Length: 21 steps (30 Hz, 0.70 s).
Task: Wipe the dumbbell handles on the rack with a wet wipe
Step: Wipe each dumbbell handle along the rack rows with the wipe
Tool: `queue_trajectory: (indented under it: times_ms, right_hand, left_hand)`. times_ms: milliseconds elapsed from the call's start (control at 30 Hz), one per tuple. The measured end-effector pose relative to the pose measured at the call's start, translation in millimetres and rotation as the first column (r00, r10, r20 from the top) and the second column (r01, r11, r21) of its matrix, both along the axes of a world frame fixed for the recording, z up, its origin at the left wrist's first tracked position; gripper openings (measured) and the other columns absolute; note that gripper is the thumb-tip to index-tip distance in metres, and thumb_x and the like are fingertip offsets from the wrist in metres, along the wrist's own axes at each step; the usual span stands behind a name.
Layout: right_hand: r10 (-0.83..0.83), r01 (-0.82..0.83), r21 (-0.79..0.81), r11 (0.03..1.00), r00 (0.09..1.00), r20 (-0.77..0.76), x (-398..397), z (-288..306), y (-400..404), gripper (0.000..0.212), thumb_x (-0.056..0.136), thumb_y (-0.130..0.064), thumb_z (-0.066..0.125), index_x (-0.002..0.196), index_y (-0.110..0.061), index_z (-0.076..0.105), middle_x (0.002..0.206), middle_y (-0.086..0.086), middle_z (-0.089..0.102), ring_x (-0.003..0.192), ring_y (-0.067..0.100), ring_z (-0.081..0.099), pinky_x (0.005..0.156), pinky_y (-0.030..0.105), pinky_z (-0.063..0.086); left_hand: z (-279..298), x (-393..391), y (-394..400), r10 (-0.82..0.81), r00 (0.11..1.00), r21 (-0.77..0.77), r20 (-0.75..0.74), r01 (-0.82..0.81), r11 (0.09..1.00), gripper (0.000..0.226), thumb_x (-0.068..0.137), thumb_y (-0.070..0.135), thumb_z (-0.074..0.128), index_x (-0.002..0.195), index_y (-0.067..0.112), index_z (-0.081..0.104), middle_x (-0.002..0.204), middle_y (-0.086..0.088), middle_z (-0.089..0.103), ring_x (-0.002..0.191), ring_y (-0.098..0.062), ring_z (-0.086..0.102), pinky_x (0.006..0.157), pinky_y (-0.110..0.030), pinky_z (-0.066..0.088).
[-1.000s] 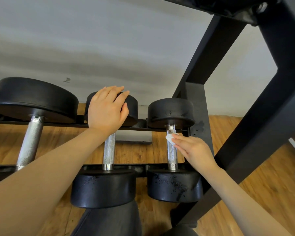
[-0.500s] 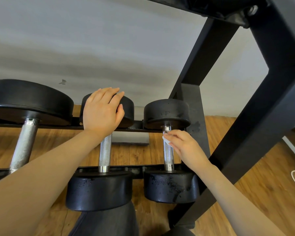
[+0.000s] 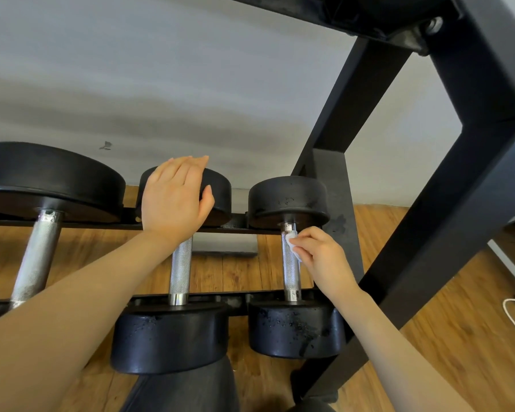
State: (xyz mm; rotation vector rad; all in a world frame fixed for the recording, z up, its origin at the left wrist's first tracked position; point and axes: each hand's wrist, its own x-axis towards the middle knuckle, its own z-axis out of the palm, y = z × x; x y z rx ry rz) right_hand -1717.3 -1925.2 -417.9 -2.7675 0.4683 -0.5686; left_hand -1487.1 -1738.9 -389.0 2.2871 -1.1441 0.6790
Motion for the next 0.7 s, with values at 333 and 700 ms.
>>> queue_trajectory:
  times_ms: [333,700]
  right_hand:
    - [0.054,-0.054,0.022,0.998,0.998,0.009,-3.1,-3.0,-8.1,0.019,0.089,-0.006,0.067,0.107,-0.009,0.073,0.107,-0.001,0.062,0.094,0.009,0.057,0.086,0.001,0.036]
    - [-0.122,0.005,0.518,0.855,0.974,0.191,-1.3,-7.9,-6.6,0.021,0.084,0.000,0.071,0.096,-0.016,0.076,0.098,-0.006,0.061,0.092,0.002,0.060,0.080,0.013,0.048]
  left_hand:
    - [0.7,-0.1,0.9,0.010,1.000,0.019,-0.012,-0.009,1.000,0.047,0.093,0.029,0.048,0.133,0.005,0.056,0.119,-0.015,0.067,0.115,-0.031,0.061,0.103,-0.044,0.044]
    - [1.1,0.0,1.1,-0.003,1.000,0.016,-0.013,0.003,1.000,0.048,0.094,0.030,0.043,0.131,0.005,0.057,0.120,-0.015,0.067,0.117,-0.031,0.061,0.103,-0.046,0.045]
